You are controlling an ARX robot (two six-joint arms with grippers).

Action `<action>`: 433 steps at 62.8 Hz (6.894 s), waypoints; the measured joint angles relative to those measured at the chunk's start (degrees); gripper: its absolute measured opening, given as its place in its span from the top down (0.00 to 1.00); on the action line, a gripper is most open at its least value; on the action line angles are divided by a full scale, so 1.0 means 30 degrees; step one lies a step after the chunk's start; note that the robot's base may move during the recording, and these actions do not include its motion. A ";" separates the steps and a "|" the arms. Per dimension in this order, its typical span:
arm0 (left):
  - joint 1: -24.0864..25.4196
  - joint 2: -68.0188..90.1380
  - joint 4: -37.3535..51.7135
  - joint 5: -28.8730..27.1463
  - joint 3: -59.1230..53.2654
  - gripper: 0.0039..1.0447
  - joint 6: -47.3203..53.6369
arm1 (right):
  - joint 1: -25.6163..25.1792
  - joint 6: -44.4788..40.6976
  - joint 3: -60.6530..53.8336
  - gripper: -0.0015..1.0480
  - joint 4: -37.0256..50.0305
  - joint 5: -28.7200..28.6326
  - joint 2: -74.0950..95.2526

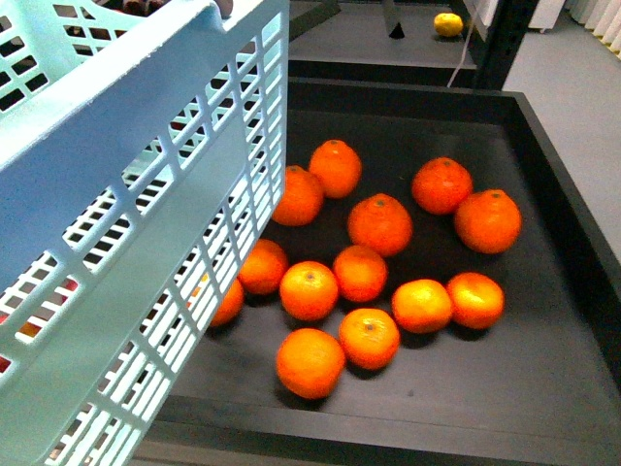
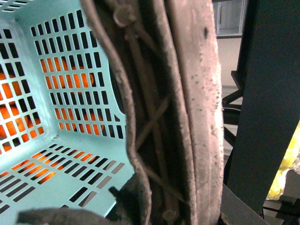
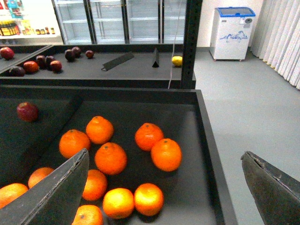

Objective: Pick lemon and mango into basket

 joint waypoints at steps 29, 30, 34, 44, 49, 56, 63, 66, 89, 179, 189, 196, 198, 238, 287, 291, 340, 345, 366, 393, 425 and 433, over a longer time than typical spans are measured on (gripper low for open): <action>0.0000 0.0015 0.0000 0.0015 0.0000 0.87 -0.0015 | 0.0000 0.0007 0.0000 0.08 -0.0007 0.0036 -0.0007; 0.0000 0.0015 0.0007 0.0015 0.0000 0.87 -0.0015 | 0.0000 0.0000 0.0000 0.08 -0.0007 0.0036 -0.0007; 0.0000 0.0007 0.0000 -0.0007 0.0000 0.87 -0.0007 | 0.0000 0.0007 0.0000 0.08 -0.0007 0.0029 -0.0007; 0.0000 -0.0036 0.0000 0.0007 0.0000 0.87 0.0000 | 0.0000 -0.0007 0.0000 0.08 0.0000 0.0051 -0.0015; 0.0000 -0.0015 0.0000 0.0000 0.0000 0.87 0.0000 | 0.0000 0.0000 0.0000 0.08 -0.0007 -0.0051 -0.0022; 0.0000 -0.0029 0.0000 -0.0044 0.0000 0.87 0.0000 | 0.0000 0.0000 0.0000 0.08 -0.0007 0.0051 -0.0029; 0.0000 -0.0022 0.0000 0.0007 0.0000 0.87 0.0000 | 0.0000 0.0007 0.0000 0.08 -0.0007 0.0007 -0.0015; 0.0000 -0.0015 0.0000 0.0007 0.0000 0.87 -0.0022 | 0.0000 0.0000 0.0000 0.08 0.0000 0.0029 -0.0022; 0.0000 -0.0007 0.0000 -0.0029 -0.0007 0.87 -0.0007 | -0.0007 0.0007 0.0000 0.08 -0.0007 0.0015 -0.0022; 0.0146 0.1749 -0.3920 0.0721 0.1872 0.87 0.4954 | -0.0007 0.0000 0.0000 0.08 -0.0007 -0.0124 -0.0022; -0.0867 0.6411 -0.2004 0.0991 0.3985 0.87 1.1868 | -0.0007 0.0000 0.0000 0.08 -0.0007 -0.0066 -0.0007; -0.1770 0.9180 -0.0758 0.1515 0.5799 0.87 1.2007 | -0.0007 0.0000 0.0000 0.08 -0.0007 -0.0058 -0.0007; -0.2069 0.9821 -0.0590 0.1814 0.6280 0.87 1.1985 | -0.0007 0.0000 0.0000 0.08 -0.0007 -0.0051 -0.0007; -0.6652 1.3231 0.0401 0.4728 0.9260 0.88 0.9916 | -0.0007 0.0000 0.0000 0.08 -0.0007 0.0000 -0.0007; -0.6615 1.3231 0.0386 0.4568 0.9260 0.88 0.9996 | -0.7235 0.3381 1.1468 0.08 0.8990 -0.1647 3.6283; -0.6615 1.3231 0.0386 0.4619 0.9260 0.88 0.9989 | -0.7264 0.3308 1.2276 0.08 0.8998 -0.1486 3.7827; -0.6615 1.3231 0.0386 0.4605 0.9260 0.88 0.9996 | -0.6142 0.3599 1.9620 0.08 0.6812 -0.1348 4.6745; -0.6615 1.3231 0.0386 0.4590 0.9260 0.88 0.9996 | -0.6149 0.3614 2.0057 0.08 0.6666 -0.1370 4.7131; -0.6615 1.3231 0.0386 0.4605 0.9260 0.88 0.9996 | -0.6149 0.3614 2.0626 0.08 0.6353 -0.1494 4.7546; -0.6615 1.3231 0.0386 0.4597 0.9260 0.88 0.9996 | -0.6280 0.2841 2.1573 0.08 0.6994 -0.1566 4.7830; -0.6615 1.3231 0.0386 0.4605 0.9260 0.88 0.9989 | -0.6178 0.1443 2.2731 0.08 0.5355 -0.2455 4.8799; -0.6615 1.3231 0.0386 0.4605 0.9260 0.88 0.9996 | -0.6142 0.1341 2.2775 0.08 0.5348 -0.2455 4.8901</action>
